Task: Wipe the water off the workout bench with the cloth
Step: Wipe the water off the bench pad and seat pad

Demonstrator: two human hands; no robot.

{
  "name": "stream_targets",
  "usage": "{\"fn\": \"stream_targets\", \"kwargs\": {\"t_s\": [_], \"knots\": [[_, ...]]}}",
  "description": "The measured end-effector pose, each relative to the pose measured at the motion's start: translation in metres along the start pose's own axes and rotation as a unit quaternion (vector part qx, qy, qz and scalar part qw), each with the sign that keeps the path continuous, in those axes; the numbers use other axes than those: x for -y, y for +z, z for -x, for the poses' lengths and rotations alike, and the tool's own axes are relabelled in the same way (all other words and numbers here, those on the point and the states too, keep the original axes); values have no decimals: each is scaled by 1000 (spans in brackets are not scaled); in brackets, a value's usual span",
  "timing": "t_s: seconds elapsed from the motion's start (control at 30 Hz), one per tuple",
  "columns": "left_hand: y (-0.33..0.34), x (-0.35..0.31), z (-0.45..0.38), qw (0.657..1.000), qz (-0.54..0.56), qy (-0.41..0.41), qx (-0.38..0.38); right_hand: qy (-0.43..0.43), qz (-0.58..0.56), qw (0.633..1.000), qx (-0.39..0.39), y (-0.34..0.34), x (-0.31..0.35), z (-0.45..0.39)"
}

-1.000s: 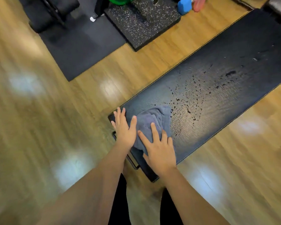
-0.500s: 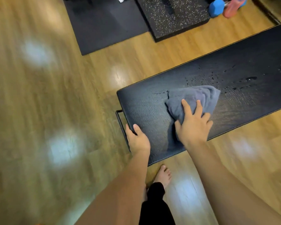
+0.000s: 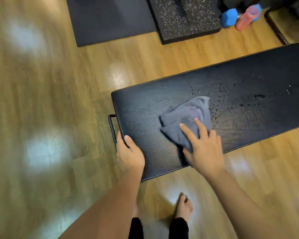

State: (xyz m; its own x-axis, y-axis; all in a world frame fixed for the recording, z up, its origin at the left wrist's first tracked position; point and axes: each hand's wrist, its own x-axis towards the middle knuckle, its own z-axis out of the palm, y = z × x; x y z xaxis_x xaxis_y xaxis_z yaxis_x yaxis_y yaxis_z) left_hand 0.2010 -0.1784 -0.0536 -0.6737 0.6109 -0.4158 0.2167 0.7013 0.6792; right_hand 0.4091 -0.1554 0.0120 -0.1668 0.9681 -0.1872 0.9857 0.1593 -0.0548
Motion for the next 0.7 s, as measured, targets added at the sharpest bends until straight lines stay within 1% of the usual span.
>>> {"fn": "stream_targets", "kwargs": {"t_s": [0.07,0.13,0.2,0.27,0.33,0.43,0.5,0.53,0.57,0.63,0.7], "knots": [[1,1,-2,1000,-2,3,-10,106,-10,994,-14,-6,-31,-24],[3,2,-2,1000,-10,5,-25,199,-33,979,-22,-10,-43,-52],[4,0,-1,999,-22,11,-37,242,-40,969,-40,-10,-31,-73],[4,-3,0,999,-34,0,-33,237,-35,970,-51,-9,-4,-83],[3,-3,2,999,-42,-14,-29,174,-14,983,-52,-8,33,-84],[4,-4,1,998,-44,-14,-31,13,-25,999,-32,2,103,-74],[4,-2,-1,1000,23,-11,-18,-84,-56,995,-21,11,136,-60],[4,-1,-3,998,59,-22,-4,-117,-59,991,-11,13,142,-55],[5,1,-3,998,61,-27,9,-139,-56,989,-6,14,139,-53],[7,4,-2,1000,6,-8,-14,-168,-53,984,-6,12,116,-57],[6,2,2,999,-14,3,-49,-176,-37,984,4,6,81,-64]]}}
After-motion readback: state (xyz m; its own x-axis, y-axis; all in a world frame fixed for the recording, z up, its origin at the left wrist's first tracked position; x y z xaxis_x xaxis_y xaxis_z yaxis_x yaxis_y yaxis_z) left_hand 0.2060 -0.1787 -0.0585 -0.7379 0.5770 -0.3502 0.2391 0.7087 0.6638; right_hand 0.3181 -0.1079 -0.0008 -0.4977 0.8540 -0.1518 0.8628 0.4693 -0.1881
